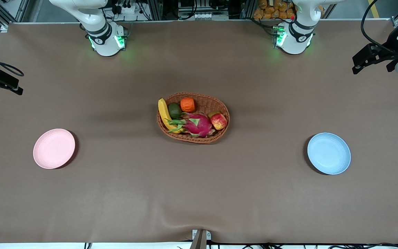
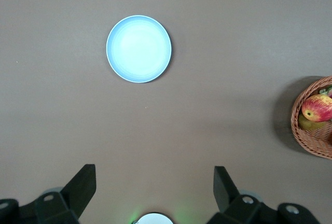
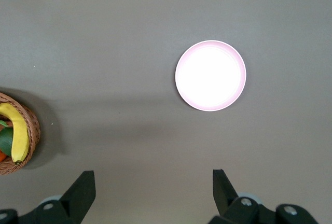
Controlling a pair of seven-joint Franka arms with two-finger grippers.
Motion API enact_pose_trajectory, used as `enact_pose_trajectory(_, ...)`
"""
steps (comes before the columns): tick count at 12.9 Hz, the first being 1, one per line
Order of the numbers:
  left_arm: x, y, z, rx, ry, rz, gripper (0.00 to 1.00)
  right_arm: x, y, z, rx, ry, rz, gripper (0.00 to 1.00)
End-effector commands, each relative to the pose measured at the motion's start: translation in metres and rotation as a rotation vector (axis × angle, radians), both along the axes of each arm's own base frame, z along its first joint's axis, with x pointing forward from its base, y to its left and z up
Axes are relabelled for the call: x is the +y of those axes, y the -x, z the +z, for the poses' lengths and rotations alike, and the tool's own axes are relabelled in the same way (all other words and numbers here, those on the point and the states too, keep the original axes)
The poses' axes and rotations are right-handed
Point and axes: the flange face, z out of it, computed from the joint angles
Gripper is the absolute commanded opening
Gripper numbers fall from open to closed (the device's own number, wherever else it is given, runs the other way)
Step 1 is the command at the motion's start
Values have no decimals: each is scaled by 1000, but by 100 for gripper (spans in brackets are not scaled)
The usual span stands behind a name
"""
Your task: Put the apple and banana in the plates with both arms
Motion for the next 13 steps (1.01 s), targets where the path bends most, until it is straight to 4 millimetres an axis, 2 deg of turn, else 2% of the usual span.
enact_pose_trajectory(1,4,2,8,1,0,-17,100,3,0,2,4,7,6,100)
enact_pose_trajectory(4,3,1,6,4,-1,-17,100,4,0,1,7,7,7,100)
enact_pose_trajectory(7,3,-6,0,15,2,-19,100,23,-1,-6,34,1,40,100)
enact_pose_trajectory(10,-4,-7,-4,22,2,-29,100,60,-2,-43,112,-28,96,100)
enact_pose_trajectory(13,-7,-7,-7,30,2,-25,100,110,-8,-112,232,-104,155,100)
